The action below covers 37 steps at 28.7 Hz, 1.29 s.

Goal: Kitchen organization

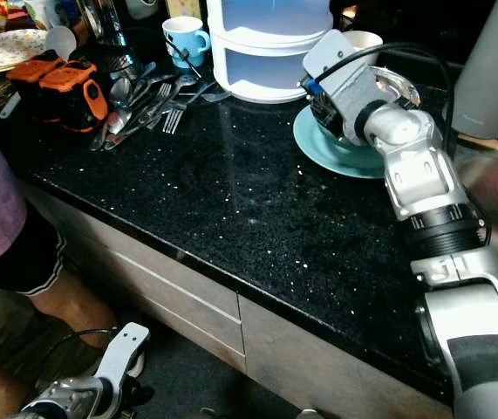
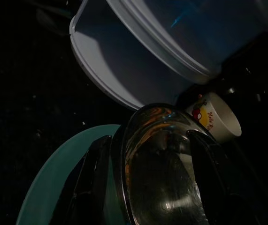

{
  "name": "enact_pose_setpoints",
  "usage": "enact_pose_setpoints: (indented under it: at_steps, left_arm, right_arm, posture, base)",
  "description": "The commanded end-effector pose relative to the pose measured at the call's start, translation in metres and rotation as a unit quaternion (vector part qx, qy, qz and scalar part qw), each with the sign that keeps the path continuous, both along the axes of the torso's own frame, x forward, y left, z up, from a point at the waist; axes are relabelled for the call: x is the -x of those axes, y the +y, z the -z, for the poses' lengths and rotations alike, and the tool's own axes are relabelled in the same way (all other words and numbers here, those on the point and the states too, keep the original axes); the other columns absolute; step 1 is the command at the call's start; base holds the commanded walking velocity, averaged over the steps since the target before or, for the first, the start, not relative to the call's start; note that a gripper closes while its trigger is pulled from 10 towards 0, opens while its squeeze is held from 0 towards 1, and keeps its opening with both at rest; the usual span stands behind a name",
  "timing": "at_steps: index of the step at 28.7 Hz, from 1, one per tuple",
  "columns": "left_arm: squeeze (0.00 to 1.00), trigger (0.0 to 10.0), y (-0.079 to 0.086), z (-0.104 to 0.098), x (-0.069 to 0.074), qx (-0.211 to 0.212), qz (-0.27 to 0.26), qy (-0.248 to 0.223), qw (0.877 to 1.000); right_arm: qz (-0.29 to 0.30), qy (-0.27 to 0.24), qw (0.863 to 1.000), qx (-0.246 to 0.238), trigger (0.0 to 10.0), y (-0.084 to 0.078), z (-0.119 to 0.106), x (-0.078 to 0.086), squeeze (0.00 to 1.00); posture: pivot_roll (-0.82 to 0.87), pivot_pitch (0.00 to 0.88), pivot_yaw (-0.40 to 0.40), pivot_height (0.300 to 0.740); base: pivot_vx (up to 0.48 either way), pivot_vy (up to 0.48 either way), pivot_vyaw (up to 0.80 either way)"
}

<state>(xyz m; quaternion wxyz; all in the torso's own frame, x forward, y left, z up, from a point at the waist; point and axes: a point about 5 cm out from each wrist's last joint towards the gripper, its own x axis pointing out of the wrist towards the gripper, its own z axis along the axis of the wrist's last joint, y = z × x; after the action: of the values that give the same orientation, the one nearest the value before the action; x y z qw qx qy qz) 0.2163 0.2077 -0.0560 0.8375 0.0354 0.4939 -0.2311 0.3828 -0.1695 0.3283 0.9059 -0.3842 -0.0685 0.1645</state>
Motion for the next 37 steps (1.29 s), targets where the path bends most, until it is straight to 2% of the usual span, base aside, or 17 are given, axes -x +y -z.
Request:
enact_pose_setpoints:
  at_steps: [1,2,6,12,17,18,24,31,36,37]
  left_arm:
    - [0.00,10.0,0.000,0.005,0.008,-0.004,0.003,0.014,1.000]
    - [0.00,10.0,0.000,0.005,0.008,-0.003,0.002,0.014,1.000]
    - [0.00,10.0,-0.001,0.005,0.008,-0.002,0.003,0.014,1.000]
    - [0.00,10.0,-0.001,0.005,0.008,-0.002,0.003,0.015,1.000]
    - [0.00,10.0,-0.001,0.005,0.009,-0.002,0.005,0.016,1.000]
    - [0.00,10.0,-0.001,0.005,0.009,-0.002,0.005,0.017,1.000]
    - [0.00,10.0,-0.002,0.006,0.009,-0.002,0.005,0.016,1.000]
    - [0.00,10.0,-0.001,0.005,0.008,-0.003,0.005,0.016,1.000]
    - [0.00,10.0,0.000,0.005,0.008,-0.004,0.007,0.017,1.000]
    - [0.00,10.0,0.000,0.005,0.008,-0.005,0.007,0.017,1.000]
  right_arm:
    - [0.001,0.010,1.000,0.016,10.0,0.000,0.001,-0.001,0.00]
    - [0.017,0.037,0.999,0.024,10.0,-0.006,0.004,-0.004,0.00]
    - [0.038,0.084,0.995,0.044,10.0,-0.016,0.012,-0.006,0.00]
    - [0.043,0.113,0.991,0.060,10.0,-0.025,0.018,-0.004,0.00]
    - [0.069,0.159,0.981,0.083,10.0,-0.041,0.025,0.000,0.00]
    - [0.066,0.168,0.979,0.094,0.0,-0.042,0.027,0.001,0.00]
    - [0.047,0.183,0.974,0.126,0.0,-0.040,0.032,0.005,0.00]
    - [0.044,0.175,0.975,0.128,0.0,-0.040,0.029,0.007,0.00]
    - [0.030,0.151,0.983,0.101,0.0,-0.036,0.024,0.008,0.00]
    - [0.015,0.133,0.988,0.072,0.0,-0.033,0.019,0.009,0.00]
  posture:
    - [0.02,0.115,-0.006,0.740]
    - [0.02,0.109,-0.008,0.740]
    - [0.02,0.118,-0.004,0.740]
    - [0.02,0.118,-0.004,0.740]
    - [0.01,0.125,-0.003,0.740]
    - [0.01,0.125,-0.003,0.740]
    - [0.01,0.125,-0.003,0.740]
    - [0.01,0.125,0.002,0.740]
    - [0.01,0.125,0.008,0.740]
    - [0.01,0.125,0.008,0.740]
  base:
    - [0.000,0.000,0.00]
    - [0.000,0.000,0.00]
    - [0.000,0.000,0.00]
    - [0.000,0.000,0.00]
    - [0.000,0.000,0.00]
    - [0.000,0.000,0.00]
    - [0.000,0.000,0.00]
    - [0.000,0.000,0.00]
    - [0.000,0.000,0.00]
    - [0.000,0.000,0.00]
